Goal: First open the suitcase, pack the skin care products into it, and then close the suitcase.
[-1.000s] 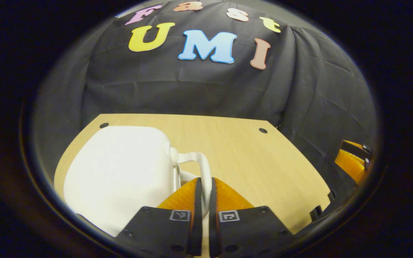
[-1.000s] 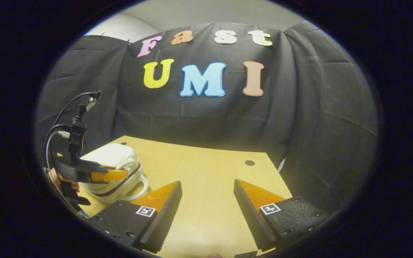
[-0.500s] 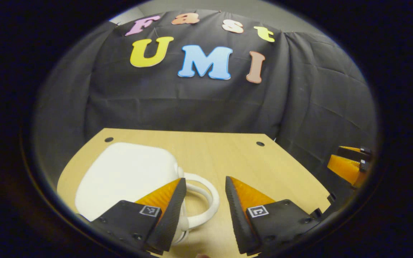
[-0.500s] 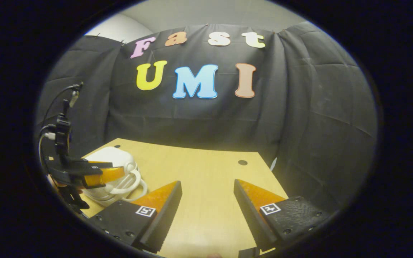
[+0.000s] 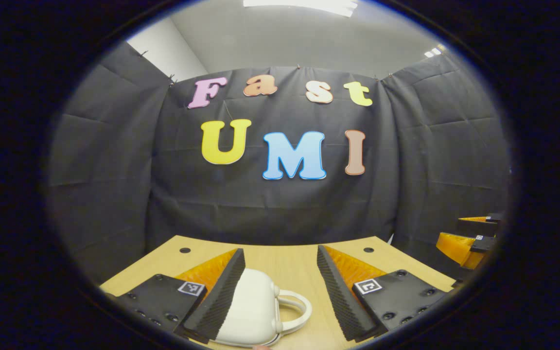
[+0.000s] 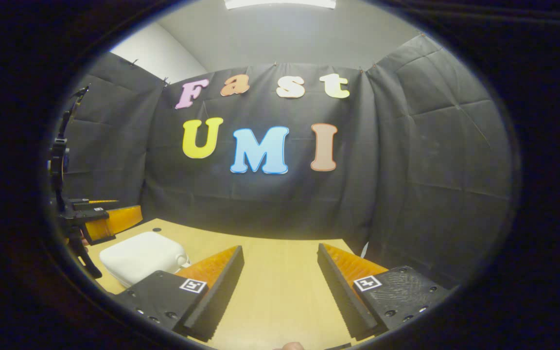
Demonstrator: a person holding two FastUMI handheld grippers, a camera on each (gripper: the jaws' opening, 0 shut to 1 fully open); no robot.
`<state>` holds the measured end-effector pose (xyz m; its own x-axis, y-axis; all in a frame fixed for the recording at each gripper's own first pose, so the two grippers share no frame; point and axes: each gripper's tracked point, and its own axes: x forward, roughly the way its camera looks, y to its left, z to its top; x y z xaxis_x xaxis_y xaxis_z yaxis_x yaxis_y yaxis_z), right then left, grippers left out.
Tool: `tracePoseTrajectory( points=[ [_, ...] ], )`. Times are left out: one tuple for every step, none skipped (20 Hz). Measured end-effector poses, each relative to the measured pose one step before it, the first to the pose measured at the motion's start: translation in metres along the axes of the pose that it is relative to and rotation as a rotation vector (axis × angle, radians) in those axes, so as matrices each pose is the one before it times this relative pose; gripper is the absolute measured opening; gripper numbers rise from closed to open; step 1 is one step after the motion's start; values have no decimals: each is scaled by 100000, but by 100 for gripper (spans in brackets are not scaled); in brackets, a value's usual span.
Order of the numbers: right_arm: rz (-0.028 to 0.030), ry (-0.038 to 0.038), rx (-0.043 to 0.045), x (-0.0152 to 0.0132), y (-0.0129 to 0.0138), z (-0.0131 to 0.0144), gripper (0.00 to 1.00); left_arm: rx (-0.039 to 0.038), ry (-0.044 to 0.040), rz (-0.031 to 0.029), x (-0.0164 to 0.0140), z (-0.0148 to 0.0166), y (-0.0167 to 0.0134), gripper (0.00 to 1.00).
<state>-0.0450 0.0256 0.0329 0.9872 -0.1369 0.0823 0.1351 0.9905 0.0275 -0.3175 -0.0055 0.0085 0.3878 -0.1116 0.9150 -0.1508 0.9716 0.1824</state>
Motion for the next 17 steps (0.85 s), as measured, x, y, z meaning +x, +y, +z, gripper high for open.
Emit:
tracePoseTrajectory(
  points=[
    [468, -2636, 52, 102, -573, 518, 94, 970, -560, 1257, -338, 294, -551, 96],
    [965, -1883, 489, -193, -599, 495, 94, 1087, -632, 1550, -396, 111, -614, 96],
    [1610, -1780, 450, -10, -654, 21, 94, 853, -674, 2183, -389, 107, -734, 96],
    [1543, -1004, 141, -128, -769, 101, 94, 559, -745, 2154, -318, 60, -909, 96],
    [1213, -501, 79, -205, -1177, -148, 94, -176, -1075, 2645, -356, 216, -885, 96],
    [1327, -813, -25, -257, -1175, -38, 94, -838, -697, 2034, -463, 268, -1205, 95],
    [1475, -767, -242, -322, -1206, -7, 94, -1387, -1046, 2723, -412, 331, -1037, 96],
    [1147, -169, -11, -354, -1358, -223, 94, -1433, -950, 3041, -282, 234, -1085, 96],
    [926, 29, 524, -465, -1445, -317, 94, -1164, -622, 2424, -390, 212, -1291, 96],
    [693, 81, 818, -467, -1585, -322, 94, -977, -240, 1962, -464, -3, -1628, 96],
    [640, 43, 947, -407, -1729, -382, 94, -746, -412, 1360, -509, -45, -1693, 96],
    [654, 724, 801, -406, -1681, -563, 94, -487, -495, 743, -557, 2, -1622, 95],
    [940, 629, 865, -370, -1655, -801, 94, -612, -1427, 585, -557, -252, -1940, 96],
    [515, 1274, 1173, -342, -1623, -714, 94, -882, -2015, -218, -522, -207, -2174, 96],
    [-268, 2021, 1478, -319, -1907, -1174, 94, -841, -1874, -320, -660, -663, -2314, 95],
    [-724, 2415, 1754, -242, -1792, -1247, 94, -434, -481, -1666, -576, -1461, -2558, 95],
    [-869, 1762, 1718, -32, -1743, -1151, 94, -227, 789, -2558, -437, -1768, -2942, 95]
  ],
)
